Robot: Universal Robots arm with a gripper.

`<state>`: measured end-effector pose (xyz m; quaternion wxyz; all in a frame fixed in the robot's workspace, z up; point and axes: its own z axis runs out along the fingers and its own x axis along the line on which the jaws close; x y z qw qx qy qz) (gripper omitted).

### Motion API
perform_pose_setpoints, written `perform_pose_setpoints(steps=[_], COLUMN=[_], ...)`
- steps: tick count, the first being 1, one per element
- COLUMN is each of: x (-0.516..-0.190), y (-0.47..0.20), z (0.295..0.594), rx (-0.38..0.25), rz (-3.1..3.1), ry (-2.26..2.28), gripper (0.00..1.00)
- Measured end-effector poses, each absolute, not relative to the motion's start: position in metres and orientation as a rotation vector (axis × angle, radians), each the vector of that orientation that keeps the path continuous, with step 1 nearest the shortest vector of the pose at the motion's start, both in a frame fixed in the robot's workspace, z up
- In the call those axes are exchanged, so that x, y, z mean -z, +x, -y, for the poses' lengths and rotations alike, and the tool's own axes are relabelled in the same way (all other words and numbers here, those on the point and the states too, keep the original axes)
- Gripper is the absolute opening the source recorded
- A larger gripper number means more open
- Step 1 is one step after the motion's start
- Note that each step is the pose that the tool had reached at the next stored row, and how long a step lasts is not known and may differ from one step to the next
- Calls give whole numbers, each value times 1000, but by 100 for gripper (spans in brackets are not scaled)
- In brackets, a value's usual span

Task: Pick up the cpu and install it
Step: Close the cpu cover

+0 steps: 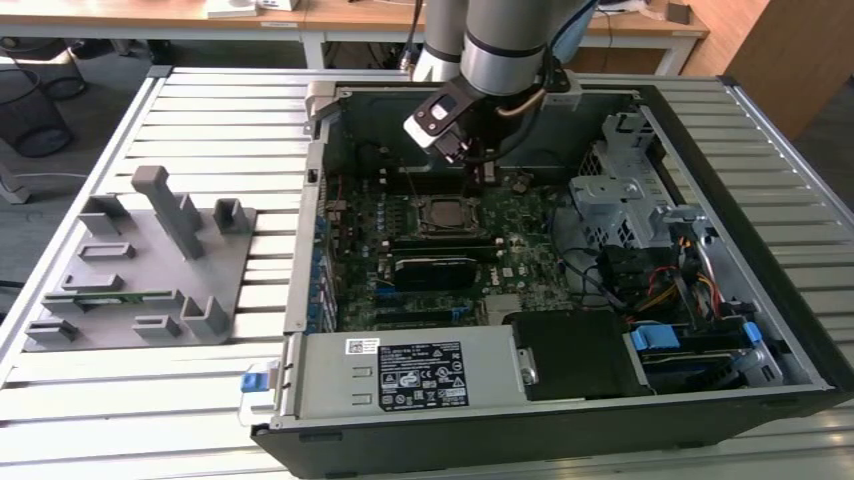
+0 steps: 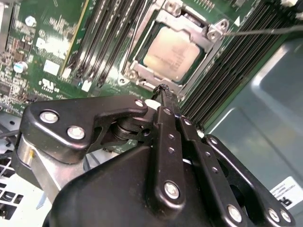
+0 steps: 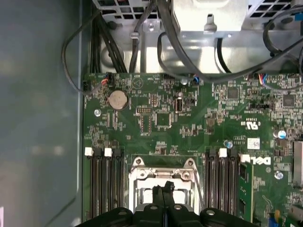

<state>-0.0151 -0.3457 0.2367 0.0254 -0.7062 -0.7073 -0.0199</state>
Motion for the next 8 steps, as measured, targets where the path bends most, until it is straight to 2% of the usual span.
perform_pose_setpoints(steps=[8], x=[-236], y=[-28], z=[346], rx=[61], rz=[2187], ry=[-2184], gripper=[11])
